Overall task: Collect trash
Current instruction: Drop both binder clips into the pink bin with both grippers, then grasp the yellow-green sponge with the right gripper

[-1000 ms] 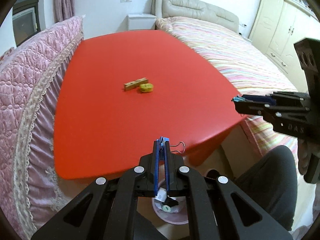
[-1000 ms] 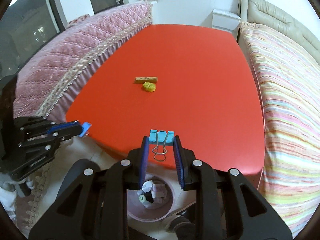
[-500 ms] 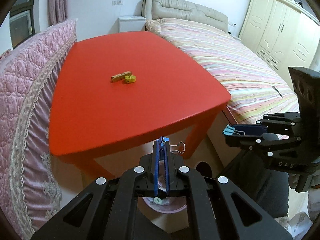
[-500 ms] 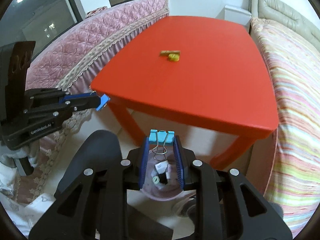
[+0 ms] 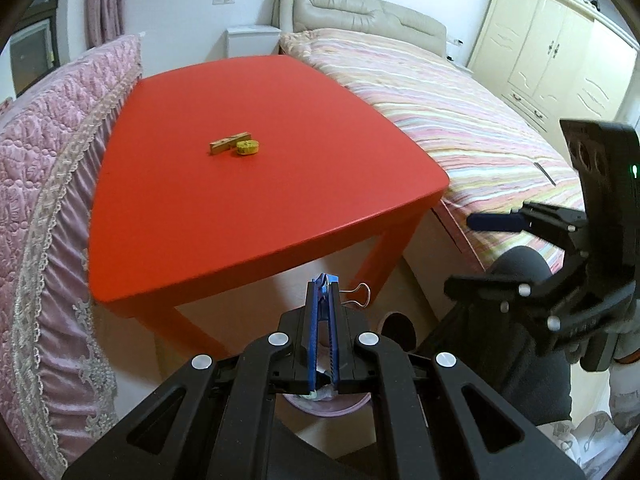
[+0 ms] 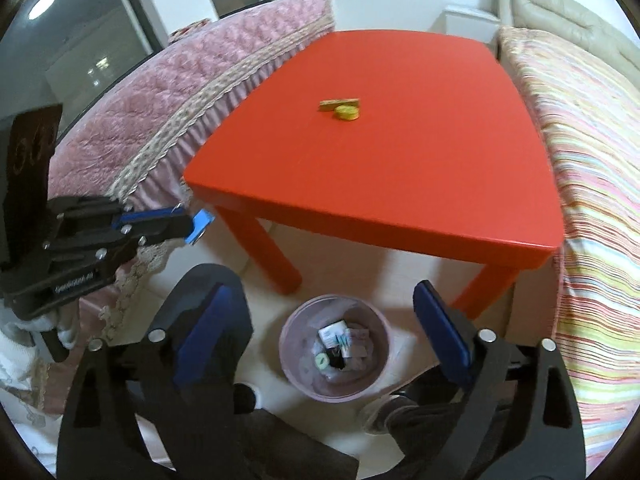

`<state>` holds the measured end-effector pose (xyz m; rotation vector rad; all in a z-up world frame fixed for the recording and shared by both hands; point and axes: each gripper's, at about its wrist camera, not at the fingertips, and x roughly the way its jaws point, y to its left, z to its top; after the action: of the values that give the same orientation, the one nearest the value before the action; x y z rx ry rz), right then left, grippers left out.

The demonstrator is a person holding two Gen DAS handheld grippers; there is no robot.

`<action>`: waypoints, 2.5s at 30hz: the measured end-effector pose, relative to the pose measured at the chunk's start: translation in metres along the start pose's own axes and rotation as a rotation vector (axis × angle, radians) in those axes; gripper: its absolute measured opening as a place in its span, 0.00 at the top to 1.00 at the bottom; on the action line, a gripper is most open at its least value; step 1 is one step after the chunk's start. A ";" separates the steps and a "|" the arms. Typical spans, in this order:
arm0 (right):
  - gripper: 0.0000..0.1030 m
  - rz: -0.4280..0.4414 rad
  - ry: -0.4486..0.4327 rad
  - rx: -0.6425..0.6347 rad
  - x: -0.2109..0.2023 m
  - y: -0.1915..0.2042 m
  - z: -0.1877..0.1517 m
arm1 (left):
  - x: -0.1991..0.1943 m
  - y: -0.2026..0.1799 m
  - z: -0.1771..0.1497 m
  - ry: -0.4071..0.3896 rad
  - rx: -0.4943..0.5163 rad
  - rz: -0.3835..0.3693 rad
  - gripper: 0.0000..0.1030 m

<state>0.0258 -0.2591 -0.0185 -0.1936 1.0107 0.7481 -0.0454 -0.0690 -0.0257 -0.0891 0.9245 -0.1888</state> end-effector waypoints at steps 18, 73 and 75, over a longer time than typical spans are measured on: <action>0.06 -0.036 -0.039 0.070 -0.014 -0.025 -0.003 | 0.019 -0.004 -0.002 0.034 -0.015 -0.020 0.11; 0.50 -0.133 0.404 0.021 0.243 -0.014 0.236 | -0.002 0.069 -0.014 -0.048 -0.203 0.109 0.08; 0.61 -0.145 0.397 0.016 0.243 -0.014 0.236 | -0.001 0.069 -0.014 -0.046 -0.203 0.109 0.08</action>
<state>0.2751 -0.0414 -0.0939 -0.4088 1.3622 0.5795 -0.0485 -0.0014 -0.0441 -0.2300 0.8980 0.0084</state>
